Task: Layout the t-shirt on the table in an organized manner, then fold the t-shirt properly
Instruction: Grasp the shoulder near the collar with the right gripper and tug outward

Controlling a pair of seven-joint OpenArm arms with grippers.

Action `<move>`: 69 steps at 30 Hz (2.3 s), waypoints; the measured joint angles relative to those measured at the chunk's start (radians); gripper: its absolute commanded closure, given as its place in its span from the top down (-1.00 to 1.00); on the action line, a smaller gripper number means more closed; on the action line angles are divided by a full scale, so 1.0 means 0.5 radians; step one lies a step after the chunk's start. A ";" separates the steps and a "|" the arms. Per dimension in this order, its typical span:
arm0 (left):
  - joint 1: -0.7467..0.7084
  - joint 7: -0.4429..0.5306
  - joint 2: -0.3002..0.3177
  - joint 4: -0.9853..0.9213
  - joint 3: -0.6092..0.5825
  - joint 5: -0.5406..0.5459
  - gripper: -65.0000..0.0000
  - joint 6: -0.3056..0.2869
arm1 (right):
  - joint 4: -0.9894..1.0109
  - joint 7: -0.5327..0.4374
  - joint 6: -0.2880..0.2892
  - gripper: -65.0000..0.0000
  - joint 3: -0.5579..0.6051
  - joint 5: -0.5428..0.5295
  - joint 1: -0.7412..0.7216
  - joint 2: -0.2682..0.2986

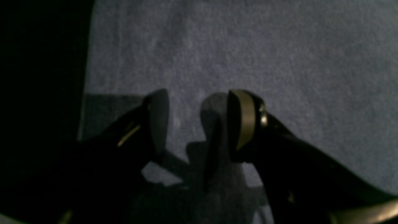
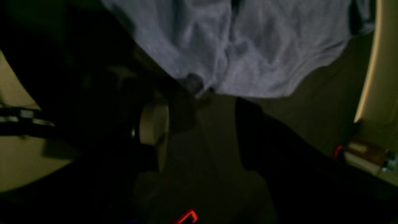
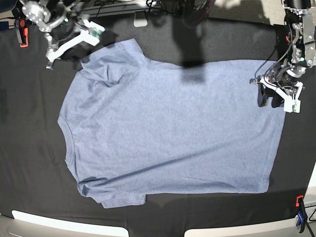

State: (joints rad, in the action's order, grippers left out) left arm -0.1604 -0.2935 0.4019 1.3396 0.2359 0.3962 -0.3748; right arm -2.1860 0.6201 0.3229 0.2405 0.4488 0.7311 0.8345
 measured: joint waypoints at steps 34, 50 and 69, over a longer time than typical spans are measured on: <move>0.000 0.001 -0.001 0.000 0.000 0.000 -0.15 0.000 | 0.603 -0.269 0.004 -0.26 0.414 0.307 -0.491 -0.116; 0.000 0.000 -0.001 0.000 0.000 0.000 -0.15 0.000 | 0.616 -0.282 -0.005 -0.46 0.484 0.301 -0.571 -0.197; -0.272 -0.271 0.023 0.358 0.352 0.091 -0.14 -0.001 | 0.440 -0.108 -0.083 -1.00 0.484 0.338 -0.354 -0.206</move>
State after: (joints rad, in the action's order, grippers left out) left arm -0.2966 -0.4290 0.4133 1.5185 0.4122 0.4416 -0.3752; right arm -1.9659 0.5663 0.2813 0.4828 0.6178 0.5541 0.7315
